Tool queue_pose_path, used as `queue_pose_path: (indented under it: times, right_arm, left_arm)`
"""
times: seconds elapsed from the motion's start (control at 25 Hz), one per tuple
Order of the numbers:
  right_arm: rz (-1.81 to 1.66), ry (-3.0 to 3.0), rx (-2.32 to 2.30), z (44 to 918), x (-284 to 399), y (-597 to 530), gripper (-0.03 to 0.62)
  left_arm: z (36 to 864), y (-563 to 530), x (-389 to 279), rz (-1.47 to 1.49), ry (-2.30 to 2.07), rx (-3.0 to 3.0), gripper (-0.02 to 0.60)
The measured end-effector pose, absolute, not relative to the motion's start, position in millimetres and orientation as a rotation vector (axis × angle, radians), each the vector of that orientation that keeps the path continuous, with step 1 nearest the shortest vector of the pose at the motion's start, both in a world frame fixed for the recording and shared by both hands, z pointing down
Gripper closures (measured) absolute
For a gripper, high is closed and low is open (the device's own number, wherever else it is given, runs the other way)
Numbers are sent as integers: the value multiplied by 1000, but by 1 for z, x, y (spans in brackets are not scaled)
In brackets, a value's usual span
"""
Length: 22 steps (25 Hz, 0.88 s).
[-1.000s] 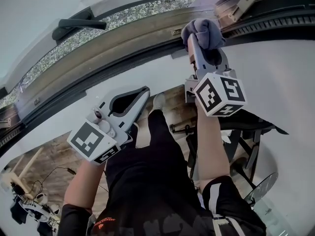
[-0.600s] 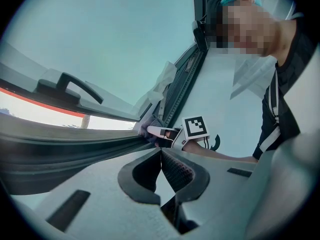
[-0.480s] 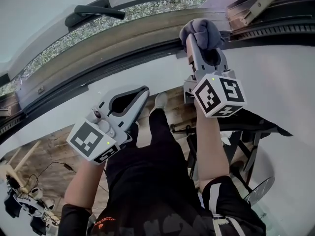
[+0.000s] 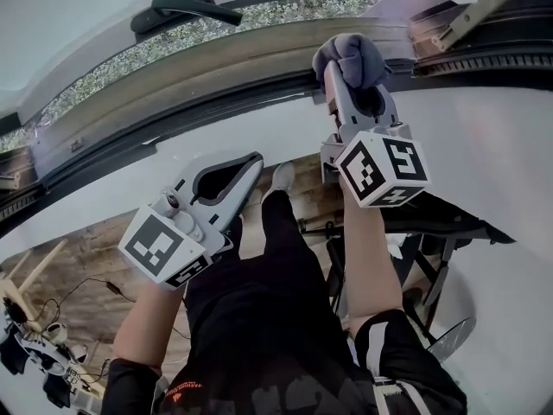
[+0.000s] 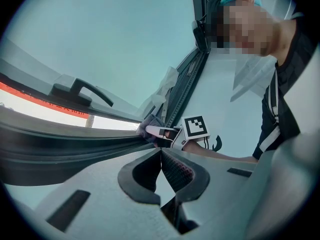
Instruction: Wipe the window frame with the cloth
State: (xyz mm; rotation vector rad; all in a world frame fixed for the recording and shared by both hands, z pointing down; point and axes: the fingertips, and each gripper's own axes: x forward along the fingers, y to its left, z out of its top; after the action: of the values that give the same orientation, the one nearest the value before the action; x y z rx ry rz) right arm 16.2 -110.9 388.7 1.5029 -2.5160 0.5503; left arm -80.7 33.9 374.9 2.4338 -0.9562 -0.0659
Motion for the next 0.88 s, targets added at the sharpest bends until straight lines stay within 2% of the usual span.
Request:
queue_pose_path:
  times: [0.88]
  right_arm:
    - [523, -2619, 1401, 361, -6, -103, 480]
  left_arm:
    - [357, 33, -96, -98, -1038, 2434, 561]
